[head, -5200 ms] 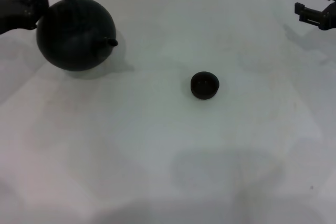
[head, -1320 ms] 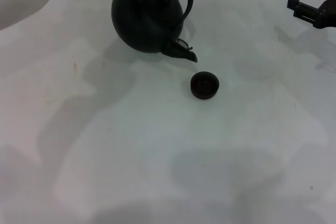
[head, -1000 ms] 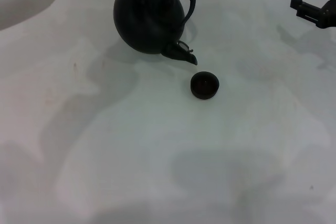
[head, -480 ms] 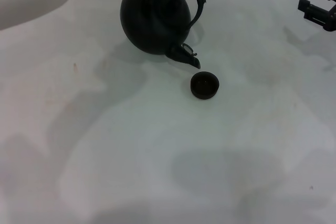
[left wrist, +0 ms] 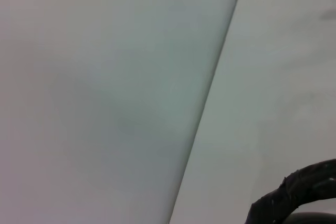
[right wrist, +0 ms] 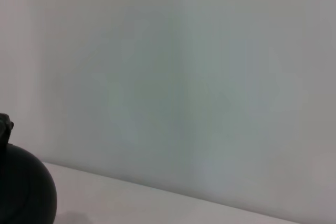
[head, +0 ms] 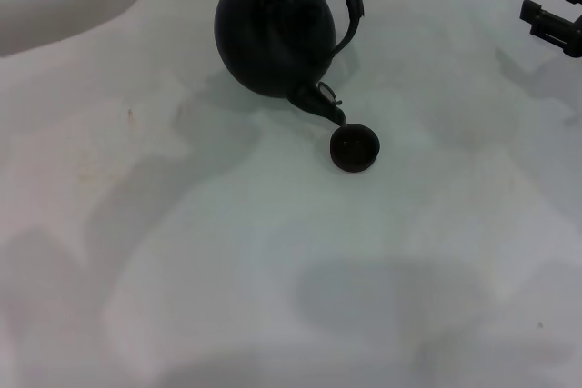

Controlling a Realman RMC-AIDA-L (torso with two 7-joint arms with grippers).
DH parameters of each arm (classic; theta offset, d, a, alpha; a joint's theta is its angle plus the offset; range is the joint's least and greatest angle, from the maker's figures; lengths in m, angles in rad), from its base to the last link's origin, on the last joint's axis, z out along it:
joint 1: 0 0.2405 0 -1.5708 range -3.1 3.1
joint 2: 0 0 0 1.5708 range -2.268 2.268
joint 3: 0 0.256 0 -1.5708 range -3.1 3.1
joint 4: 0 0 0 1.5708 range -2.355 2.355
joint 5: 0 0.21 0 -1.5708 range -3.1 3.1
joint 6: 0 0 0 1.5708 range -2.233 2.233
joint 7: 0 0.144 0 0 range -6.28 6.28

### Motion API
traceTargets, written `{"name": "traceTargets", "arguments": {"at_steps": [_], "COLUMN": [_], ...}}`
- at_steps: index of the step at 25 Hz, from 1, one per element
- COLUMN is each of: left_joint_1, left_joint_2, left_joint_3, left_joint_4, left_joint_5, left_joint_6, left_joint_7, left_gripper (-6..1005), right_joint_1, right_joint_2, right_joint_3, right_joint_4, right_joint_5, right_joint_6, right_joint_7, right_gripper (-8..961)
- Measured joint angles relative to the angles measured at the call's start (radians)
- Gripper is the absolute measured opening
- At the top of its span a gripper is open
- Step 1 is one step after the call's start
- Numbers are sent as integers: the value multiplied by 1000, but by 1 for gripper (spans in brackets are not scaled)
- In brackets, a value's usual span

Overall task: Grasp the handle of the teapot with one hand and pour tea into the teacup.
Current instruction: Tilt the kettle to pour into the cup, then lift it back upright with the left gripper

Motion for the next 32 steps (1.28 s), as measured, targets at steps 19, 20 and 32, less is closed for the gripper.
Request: {"name": "traceTargets", "arguments": {"at_steps": [19,20,32], "left_joint_1": [-32,-34,-43], "left_joint_2": [2,2,2], "left_joint_3": [43,44,57], "left_joint_4": [-2,-2,-11], "left_joint_5": [1,1,2], "left_joint_6": [3,5,11], "left_joint_7": [21,25,73], "left_gripper": [101,101,101], "right_joint_1": [-2,-2,-1], "right_joint_2": [-1,-1,-2], "right_joint_3": [0,0,0], "right_joint_4": [9,9,9], "right_joint_5": [-2,-3,-7], "right_joint_6": [-5,-4,-4], "right_joint_7": [-1,-1,-2], "right_gripper": [751,751,751]}}
